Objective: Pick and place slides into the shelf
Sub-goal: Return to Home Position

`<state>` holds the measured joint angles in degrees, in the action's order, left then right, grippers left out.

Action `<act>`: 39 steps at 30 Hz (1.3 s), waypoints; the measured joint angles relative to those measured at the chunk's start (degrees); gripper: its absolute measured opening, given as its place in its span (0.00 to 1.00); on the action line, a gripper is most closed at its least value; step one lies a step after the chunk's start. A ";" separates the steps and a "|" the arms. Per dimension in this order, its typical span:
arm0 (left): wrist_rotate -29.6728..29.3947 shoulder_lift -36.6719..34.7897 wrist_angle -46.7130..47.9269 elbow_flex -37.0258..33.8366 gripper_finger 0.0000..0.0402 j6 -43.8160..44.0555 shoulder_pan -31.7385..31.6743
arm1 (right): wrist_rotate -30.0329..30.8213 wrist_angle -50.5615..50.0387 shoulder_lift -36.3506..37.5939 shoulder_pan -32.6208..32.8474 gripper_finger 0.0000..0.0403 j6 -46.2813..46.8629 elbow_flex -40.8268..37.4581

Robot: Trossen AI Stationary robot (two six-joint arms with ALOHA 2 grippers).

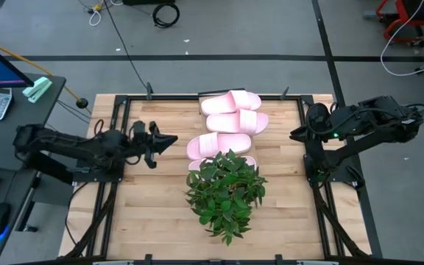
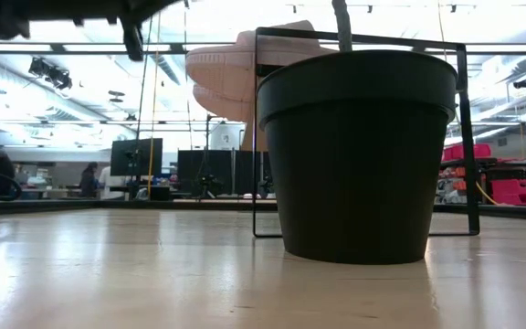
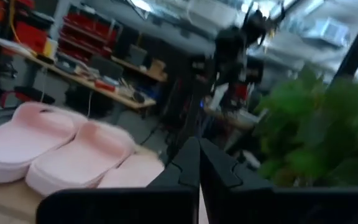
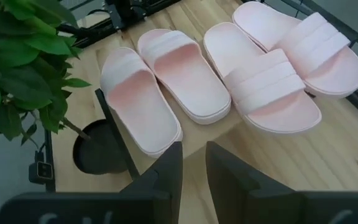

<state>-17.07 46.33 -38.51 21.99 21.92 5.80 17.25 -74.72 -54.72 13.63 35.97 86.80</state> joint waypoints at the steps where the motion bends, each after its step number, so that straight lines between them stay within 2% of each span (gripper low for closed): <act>1: 2.43 0.04 1.00 -0.32 0.01 -0.08 -1.48 | 0.03 0.00 0.00 0.00 0.19 0.45 0.00; 7: 17.21 -0.01 8.25 -0.69 0.01 -3.08 -9.92 | 0.07 0.02 0.02 0.00 0.19 3.16 0.00; 11: 22.25 -0.79 12.07 -0.69 0.01 -5.06 -14.67 | 0.22 0.01 0.02 0.00 0.19 4.64 0.00; 16: 19.54 -5.11 14.90 -0.69 0.01 -6.29 -18.76 | 1.43 0.00 0.02 0.00 0.19 6.88 0.00; 22: 18.82 -16.33 16.86 -0.69 0.00 -7.16 -21.12 | 2.69 0.00 0.02 -0.17 0.19 7.91 0.00; 35: 8.29 -37.38 37.34 -0.65 0.00 -10.52 -21.14 | 2.24 -0.02 0.02 -3.87 0.19 7.50 0.00; 39: 6.32 -42.57 38.79 -1.34 0.00 -10.44 -21.14 | 1.80 -0.01 0.02 -3.87 0.19 7.47 0.00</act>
<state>-10.76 3.76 0.28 20.64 11.49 -15.33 19.05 -74.73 -54.70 9.76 43.44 86.80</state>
